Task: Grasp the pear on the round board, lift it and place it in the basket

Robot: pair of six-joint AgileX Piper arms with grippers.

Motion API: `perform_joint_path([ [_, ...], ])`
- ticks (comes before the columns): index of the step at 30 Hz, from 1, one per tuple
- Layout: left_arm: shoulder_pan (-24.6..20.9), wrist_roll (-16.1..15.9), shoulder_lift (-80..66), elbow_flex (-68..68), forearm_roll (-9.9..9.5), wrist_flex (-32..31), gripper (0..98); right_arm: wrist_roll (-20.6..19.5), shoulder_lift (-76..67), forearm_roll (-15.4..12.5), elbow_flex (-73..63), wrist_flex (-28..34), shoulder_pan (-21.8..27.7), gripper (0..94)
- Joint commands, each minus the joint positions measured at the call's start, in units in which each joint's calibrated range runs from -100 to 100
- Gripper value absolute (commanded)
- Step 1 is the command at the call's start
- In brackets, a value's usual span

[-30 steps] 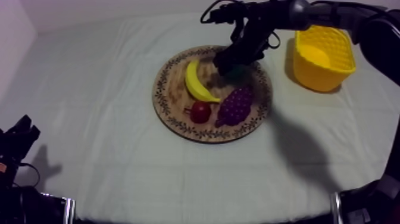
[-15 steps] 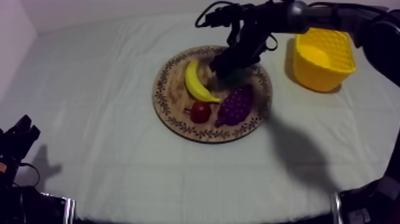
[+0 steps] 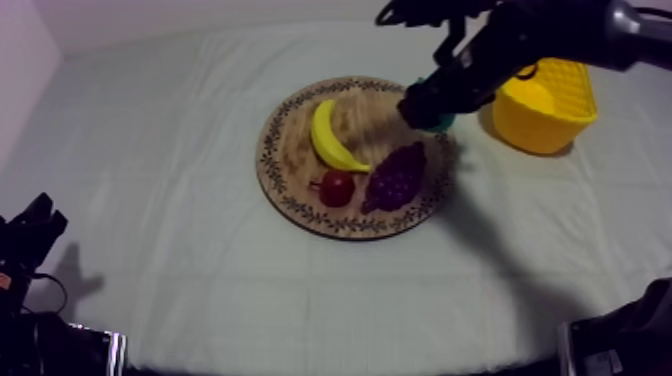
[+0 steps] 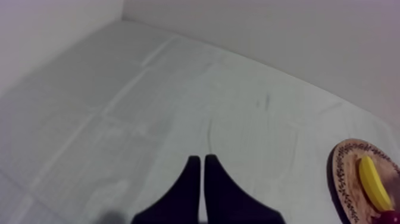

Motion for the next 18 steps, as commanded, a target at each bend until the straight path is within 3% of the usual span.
perform_joint_path([
  [1,0.0,0.0,0.0,0.0,0.00,0.0,0.1,1.9,-6.9,-0.6,1.3,1.5,1.5,55.2],
  [8,0.0,0.0,0.0,0.0,0.00,0.0,0.1,5.4,-11.2,-1.9,1.8,3.9,8.2,55.6],
  [18,0.0,0.0,0.0,0.0,0.00,0.0,0.1,8.3,-7.3,-3.2,-1.8,2.6,17.9,56.0],
])
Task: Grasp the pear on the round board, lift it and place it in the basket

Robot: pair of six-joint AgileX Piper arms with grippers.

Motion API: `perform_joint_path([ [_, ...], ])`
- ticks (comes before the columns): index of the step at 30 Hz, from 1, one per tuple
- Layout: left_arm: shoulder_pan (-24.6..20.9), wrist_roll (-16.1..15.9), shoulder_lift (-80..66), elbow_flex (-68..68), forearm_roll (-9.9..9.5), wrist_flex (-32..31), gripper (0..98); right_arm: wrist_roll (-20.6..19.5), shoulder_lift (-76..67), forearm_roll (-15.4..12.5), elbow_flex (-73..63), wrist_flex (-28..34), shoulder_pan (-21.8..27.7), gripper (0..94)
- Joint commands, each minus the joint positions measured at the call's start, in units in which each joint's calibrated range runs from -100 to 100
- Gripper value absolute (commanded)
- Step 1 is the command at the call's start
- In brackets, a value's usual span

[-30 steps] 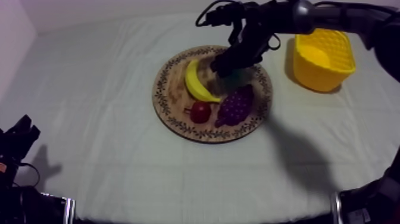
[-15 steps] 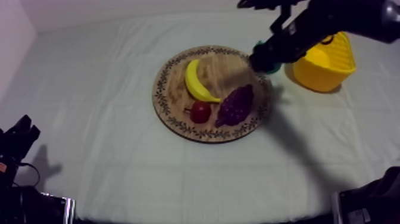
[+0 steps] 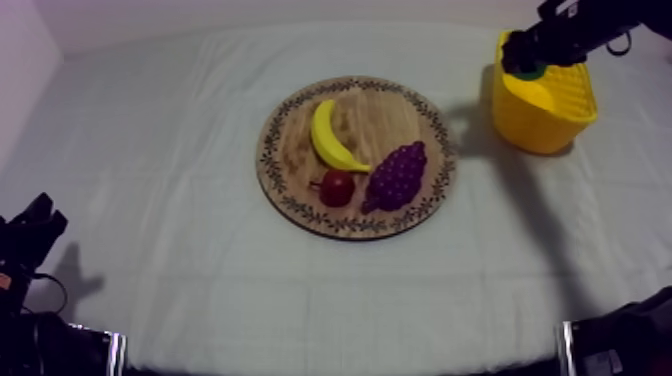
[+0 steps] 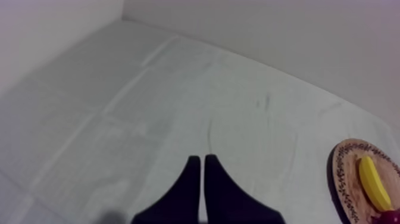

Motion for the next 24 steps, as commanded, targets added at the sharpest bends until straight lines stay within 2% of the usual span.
perform_joint_path([
  [1,0.0,0.0,0.0,0.0,0.00,0.0,0.1,0.4,1.6,-0.2,-0.8,-0.3,2.8,56.1],
  [12,0.0,0.0,0.0,0.0,0.00,0.0,0.1,1.5,13.6,-0.7,-7.6,-2.7,7.7,56.6],
  [24,0.0,0.0,0.0,0.0,0.00,0.0,0.1,1.8,26.6,-1.1,-16.9,-3.4,8.9,57.1],
])
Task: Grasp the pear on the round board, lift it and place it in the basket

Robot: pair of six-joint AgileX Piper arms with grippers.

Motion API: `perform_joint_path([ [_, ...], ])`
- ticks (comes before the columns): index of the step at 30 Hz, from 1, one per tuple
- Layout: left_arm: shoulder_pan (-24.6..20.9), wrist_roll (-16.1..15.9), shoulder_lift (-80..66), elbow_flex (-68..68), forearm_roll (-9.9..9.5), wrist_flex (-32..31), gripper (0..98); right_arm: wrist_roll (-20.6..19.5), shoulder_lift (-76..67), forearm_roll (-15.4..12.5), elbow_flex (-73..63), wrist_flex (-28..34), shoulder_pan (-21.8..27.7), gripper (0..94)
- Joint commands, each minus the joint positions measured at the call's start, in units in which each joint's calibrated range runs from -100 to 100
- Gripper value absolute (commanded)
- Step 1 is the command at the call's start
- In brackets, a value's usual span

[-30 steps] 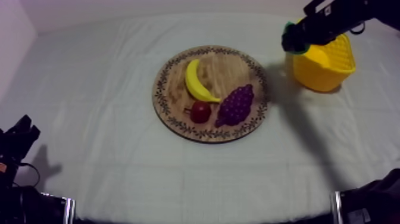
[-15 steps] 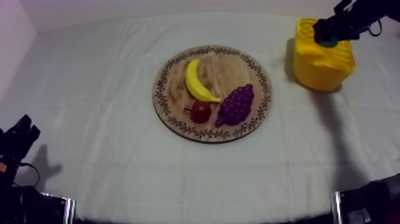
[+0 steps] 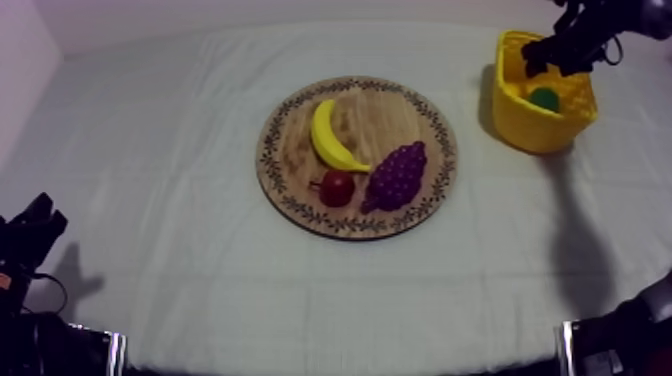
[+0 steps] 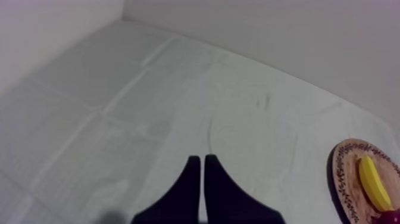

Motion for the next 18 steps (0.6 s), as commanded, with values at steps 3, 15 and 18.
perform_joint_path([
  [3,0.0,0.0,0.0,0.0,0.00,0.0,0.1,0.2,2.2,-0.2,-0.9,-0.2,-0.2,57.1],
  [15,0.0,0.0,0.0,0.0,0.00,0.0,0.1,0.7,-14.1,-3.4,8.7,-4.0,2.1,17.4],
  [18,0.0,0.0,0.0,0.0,0.00,0.0,0.1,2.0,-22.4,-4.5,14.0,-4.4,2.5,6.9],
])
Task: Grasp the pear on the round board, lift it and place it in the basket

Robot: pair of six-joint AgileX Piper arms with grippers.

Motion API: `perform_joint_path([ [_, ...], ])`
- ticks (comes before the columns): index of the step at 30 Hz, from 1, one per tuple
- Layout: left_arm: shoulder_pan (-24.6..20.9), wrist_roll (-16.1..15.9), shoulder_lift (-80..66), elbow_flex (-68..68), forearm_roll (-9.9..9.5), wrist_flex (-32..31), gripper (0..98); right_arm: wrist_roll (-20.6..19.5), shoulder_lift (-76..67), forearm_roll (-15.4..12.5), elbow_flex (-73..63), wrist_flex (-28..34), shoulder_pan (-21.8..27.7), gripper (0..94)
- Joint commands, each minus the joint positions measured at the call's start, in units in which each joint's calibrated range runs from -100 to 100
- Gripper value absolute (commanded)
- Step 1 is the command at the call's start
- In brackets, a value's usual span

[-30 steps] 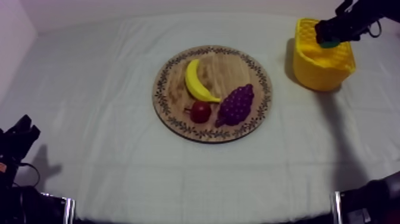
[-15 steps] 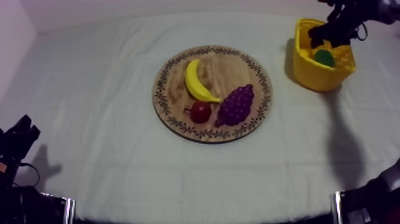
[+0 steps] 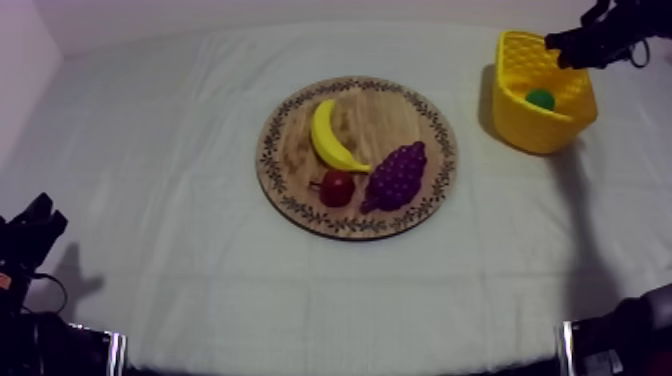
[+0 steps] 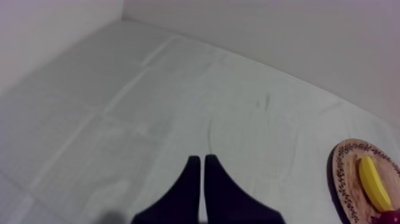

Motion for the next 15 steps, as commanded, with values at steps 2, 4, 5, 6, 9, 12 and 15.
perform_joint_path([
  [2,0.0,0.0,0.0,0.0,0.00,0.0,0.1,0.9,-13.8,-0.4,8.0,-0.2,-0.2,3.8],
  [4,0.0,0.0,0.0,0.0,0.00,0.0,0.1,0.4,-19.4,0.1,12.4,-0.5,-0.5,2.3],
  [5,0.0,0.0,0.0,0.0,0.00,0.0,0.1,0.1,-22.3,0.2,14.6,-0.7,-0.6,1.8],
  [6,0.0,0.0,0.0,0.0,0.00,0.0,0.1,0.0,-25.3,0.1,16.8,-1.0,-0.5,1.5],
  [9,0.0,0.0,0.0,0.0,0.00,0.0,0.1,0.7,-34.9,-1.3,23.3,-1.5,0.2,1.1],
  [12,0.0,0.0,0.0,0.0,0.00,0.0,0.1,0.6,-44.9,-1.7,29.5,-1.6,0.7,0.9],
  [15,0.0,0.0,0.0,0.0,0.00,0.0,0.1,-0.4,-55.0,-0.7,35.3,-1.5,0.1,0.8],
])
